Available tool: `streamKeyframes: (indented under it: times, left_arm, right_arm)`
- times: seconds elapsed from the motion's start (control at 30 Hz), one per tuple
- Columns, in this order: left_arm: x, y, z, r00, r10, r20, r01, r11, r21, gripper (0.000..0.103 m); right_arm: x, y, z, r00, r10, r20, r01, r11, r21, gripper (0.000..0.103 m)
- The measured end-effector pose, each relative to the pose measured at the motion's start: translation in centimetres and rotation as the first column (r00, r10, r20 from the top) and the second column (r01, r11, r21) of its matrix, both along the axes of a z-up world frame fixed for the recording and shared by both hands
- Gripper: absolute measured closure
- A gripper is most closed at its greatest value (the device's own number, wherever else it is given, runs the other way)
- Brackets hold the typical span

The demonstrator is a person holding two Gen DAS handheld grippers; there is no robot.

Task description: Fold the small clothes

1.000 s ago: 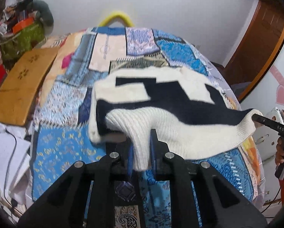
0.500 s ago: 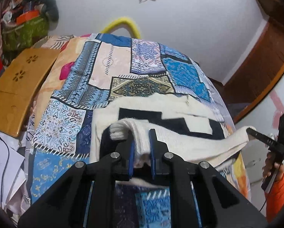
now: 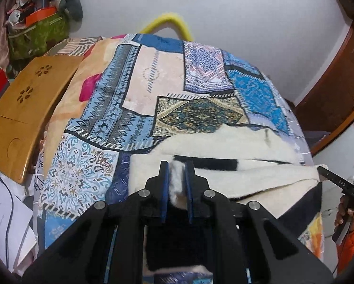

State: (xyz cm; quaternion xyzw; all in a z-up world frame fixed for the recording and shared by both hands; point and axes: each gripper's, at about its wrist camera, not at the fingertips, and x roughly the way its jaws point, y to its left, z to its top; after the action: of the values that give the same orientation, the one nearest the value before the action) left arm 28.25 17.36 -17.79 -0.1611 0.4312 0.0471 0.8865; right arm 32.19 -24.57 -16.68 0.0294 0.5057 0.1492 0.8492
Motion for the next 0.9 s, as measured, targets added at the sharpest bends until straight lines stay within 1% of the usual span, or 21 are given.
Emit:
streamKeyframes:
  times: [0.13,0.27,0.4,0.53,0.63,0.67,0.7,0.83,0.9]
  left_arm:
    - [1.3,0.4,-1.6,0.999,0.016,-0.033,-0.015,0.999,0.043,0.091]
    - [2.2,0.7,-2.8,0.998,0.030,-0.057,-0.026,0.997,0.071,0.091]
    - [2.9,0.7,-3.0,0.996,0.049,-0.077,-0.040,0.993,0.112,0.091]
    - [3.1,0.8,-2.3,0.996,0.050,-0.072,-0.040,0.990,0.132,0.090]
    - [2.6,0.8,-1.3,0.997,0.055,-0.053,-0.047,0.988,0.145,0.077]
    - [2.4,0.7,-0.8,0.997,0.057,-0.043,-0.049,0.987,0.152,0.071]
    - [2.2,0.7,-0.4,0.998,0.056,-0.033,-0.050,0.985,0.163,0.067]
    - [1.4,0.1,1.2,0.999,0.040,-0.009,-0.037,0.978,0.206,0.063]
    - [1.0,-0.1,1.9,0.999,0.033,0.003,-0.033,0.974,0.224,0.057]
  right_arm:
    - [0.7,0.4,-1.6,0.999,0.020,-0.026,-0.021,0.999,-0.034,0.096]
    - [1.0,0.6,-2.4,0.999,0.035,-0.035,-0.036,0.998,-0.054,0.096]
    - [1.0,1.2,-2.1,0.997,0.073,-0.019,-0.075,0.992,-0.105,0.096]
    - [0.9,1.1,-0.8,0.997,0.077,-0.006,-0.077,0.992,-0.098,0.096]
    - [1.0,0.8,0.1,0.998,0.067,0.001,-0.067,0.995,-0.074,0.095]
    - [1.0,0.8,0.3,0.998,0.065,0.002,-0.064,0.996,-0.068,0.095]
    - [1.0,0.7,0.6,0.998,0.064,0.006,-0.063,0.996,-0.062,0.095]
    - [0.6,0.7,1.9,0.998,0.065,0.027,-0.063,0.997,-0.048,0.095]
    - [0.5,0.6,2.4,0.997,0.062,0.038,-0.060,0.997,-0.039,0.095]
